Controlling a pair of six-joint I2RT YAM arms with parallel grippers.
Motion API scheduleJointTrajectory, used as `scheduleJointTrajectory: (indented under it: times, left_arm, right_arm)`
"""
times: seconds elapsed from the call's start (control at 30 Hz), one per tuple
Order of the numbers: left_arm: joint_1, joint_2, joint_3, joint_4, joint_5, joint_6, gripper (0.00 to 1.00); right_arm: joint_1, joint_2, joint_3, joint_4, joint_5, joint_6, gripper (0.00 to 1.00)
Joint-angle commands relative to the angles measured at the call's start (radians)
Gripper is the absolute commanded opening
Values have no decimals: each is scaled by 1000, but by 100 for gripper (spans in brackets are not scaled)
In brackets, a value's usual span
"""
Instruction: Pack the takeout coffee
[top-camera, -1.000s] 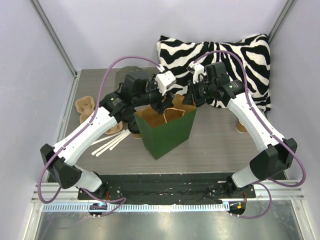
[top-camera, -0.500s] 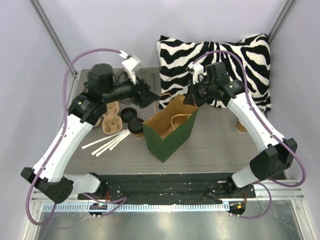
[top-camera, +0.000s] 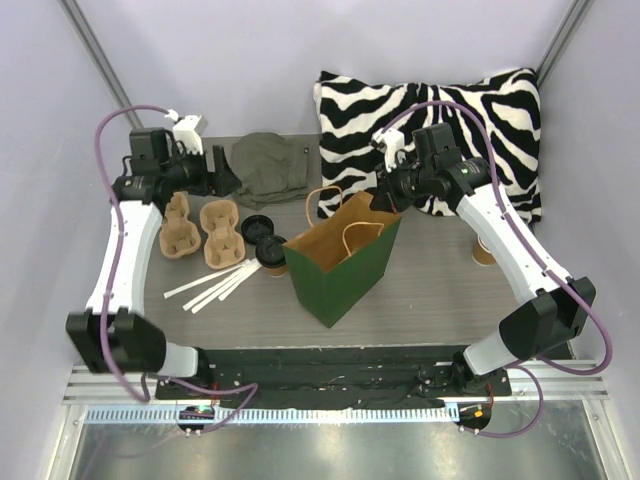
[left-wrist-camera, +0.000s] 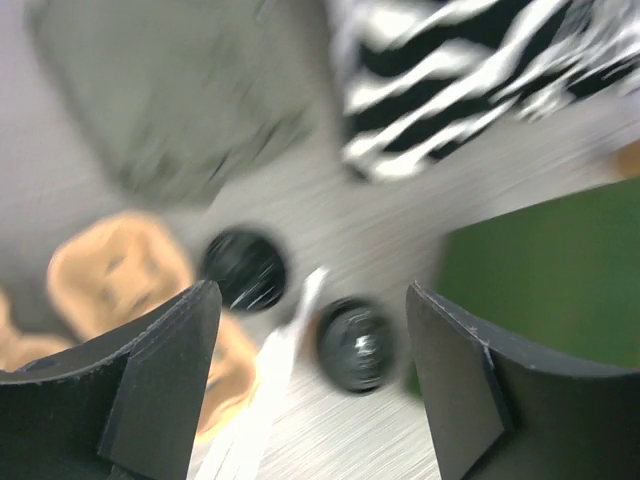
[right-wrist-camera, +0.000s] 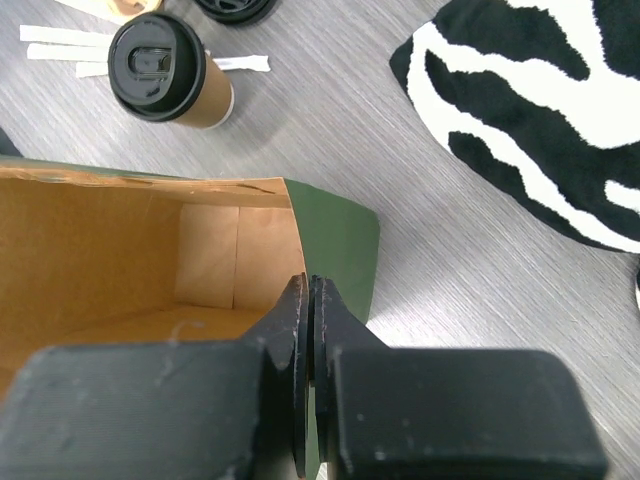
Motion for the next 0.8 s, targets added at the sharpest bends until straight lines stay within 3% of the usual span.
scheduleJointTrajectory:
  times: [0.0, 0.07, 0.1, 0.17, 0.23, 0.43, 0.77]
  left_arm:
    - [57, 178, 66, -157, -64, 264, 83]
    - [63, 276, 167, -323, -63, 357, 82]
    - [93, 402, 292, -385, -42, 420, 84]
    - [129, 527, 428, -556, 47, 470, 98]
    - [144, 653, 591, -644, 43, 536, 100]
    - [144, 759, 610, -551, -110, 605, 100]
    - [152, 894, 683, -534, -48, 737, 100]
  right_arm:
    - [-4, 12, 48, -38, -29, -62, 1]
    - [-4, 18, 48, -48, -33, -70, 1]
    - [-3, 21, 47, -53, -35, -78, 1]
    - [-3, 23, 44, -56, -39, -82, 1]
    - [-3, 30, 42, -59, -41, -87, 1]
    - [-3, 55, 67, -90, -53, -105, 1]
    - [-3, 90, 94, -139, -73, -114, 1]
